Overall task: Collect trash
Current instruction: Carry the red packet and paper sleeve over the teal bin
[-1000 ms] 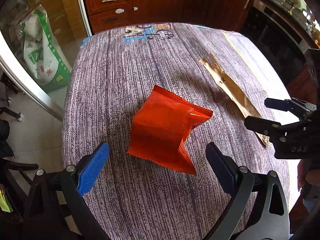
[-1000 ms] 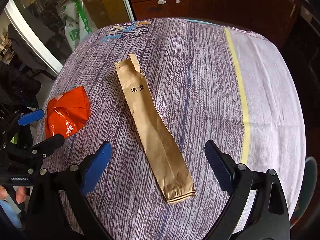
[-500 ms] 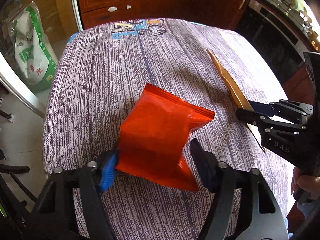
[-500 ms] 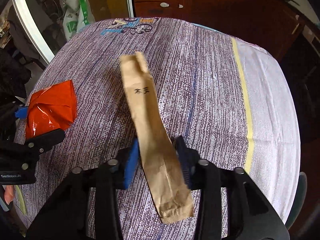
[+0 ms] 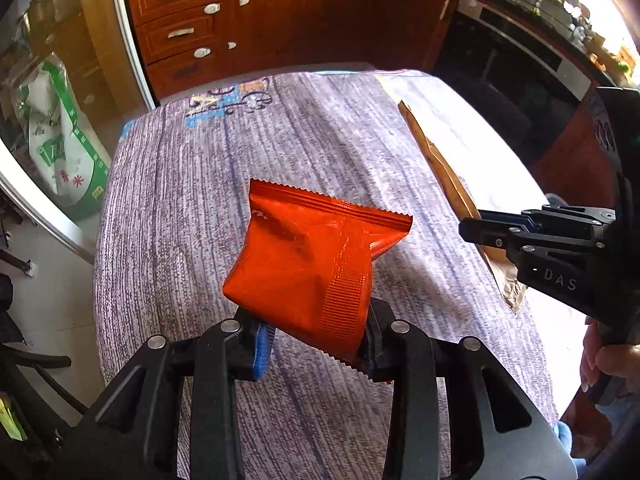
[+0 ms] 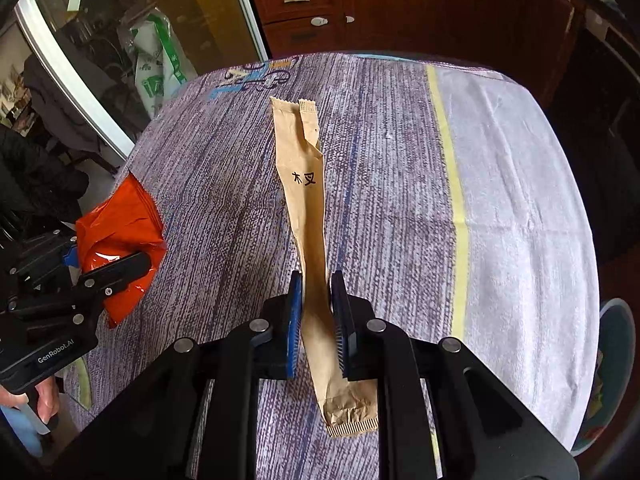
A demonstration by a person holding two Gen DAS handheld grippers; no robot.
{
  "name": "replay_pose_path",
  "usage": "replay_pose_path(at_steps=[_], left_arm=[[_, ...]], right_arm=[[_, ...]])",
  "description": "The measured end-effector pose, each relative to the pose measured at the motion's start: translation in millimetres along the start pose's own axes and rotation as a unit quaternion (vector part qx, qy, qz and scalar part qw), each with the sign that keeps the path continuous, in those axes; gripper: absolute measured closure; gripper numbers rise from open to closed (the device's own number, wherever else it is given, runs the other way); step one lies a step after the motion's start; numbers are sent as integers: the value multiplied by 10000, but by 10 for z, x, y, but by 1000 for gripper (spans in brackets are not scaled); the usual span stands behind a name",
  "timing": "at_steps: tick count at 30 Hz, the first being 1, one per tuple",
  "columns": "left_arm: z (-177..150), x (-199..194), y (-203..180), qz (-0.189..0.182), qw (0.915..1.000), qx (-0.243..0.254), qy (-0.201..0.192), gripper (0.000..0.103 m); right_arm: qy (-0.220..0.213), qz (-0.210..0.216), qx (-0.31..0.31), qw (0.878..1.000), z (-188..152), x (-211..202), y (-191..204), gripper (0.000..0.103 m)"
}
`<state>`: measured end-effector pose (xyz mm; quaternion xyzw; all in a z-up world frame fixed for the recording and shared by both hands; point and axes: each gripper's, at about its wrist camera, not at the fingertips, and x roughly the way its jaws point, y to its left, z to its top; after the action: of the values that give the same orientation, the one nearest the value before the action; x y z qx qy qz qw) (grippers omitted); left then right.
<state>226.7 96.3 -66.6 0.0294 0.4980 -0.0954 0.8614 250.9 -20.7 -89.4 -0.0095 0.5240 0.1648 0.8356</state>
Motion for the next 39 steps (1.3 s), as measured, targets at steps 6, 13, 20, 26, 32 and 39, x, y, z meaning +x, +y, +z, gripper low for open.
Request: replay_pose_path(at_steps=[6,13,20,26,32,39], left_arm=[[92,-162,-607,-73,9989,445,-131,68],[173,-230,-1330,-306,9955,886,-165,67],[197,-142,-2173,-584,9885,1394,-70,67],[202,21,-2906,-789,9786,1898,96,67],[167,212,-3592,-904,9642,2475,289,67],[158,498,-4126,-1032,9518,2840,529,66]], right_arm=[[-368,172,427,9983,-221,-455,-354,89],[-785,212,874,9929,-534,-924,-835,89],[-1180,176,1480,9818,-907,-1336,-1461,89],[-1364,11,2004,9702,-1336,-1591,-2097,88],[-1464,-160,2727,9508,-1828,-1756,-2808,88],[-1417,-229,3469,9269,-2199,-1743,-3424,86]])
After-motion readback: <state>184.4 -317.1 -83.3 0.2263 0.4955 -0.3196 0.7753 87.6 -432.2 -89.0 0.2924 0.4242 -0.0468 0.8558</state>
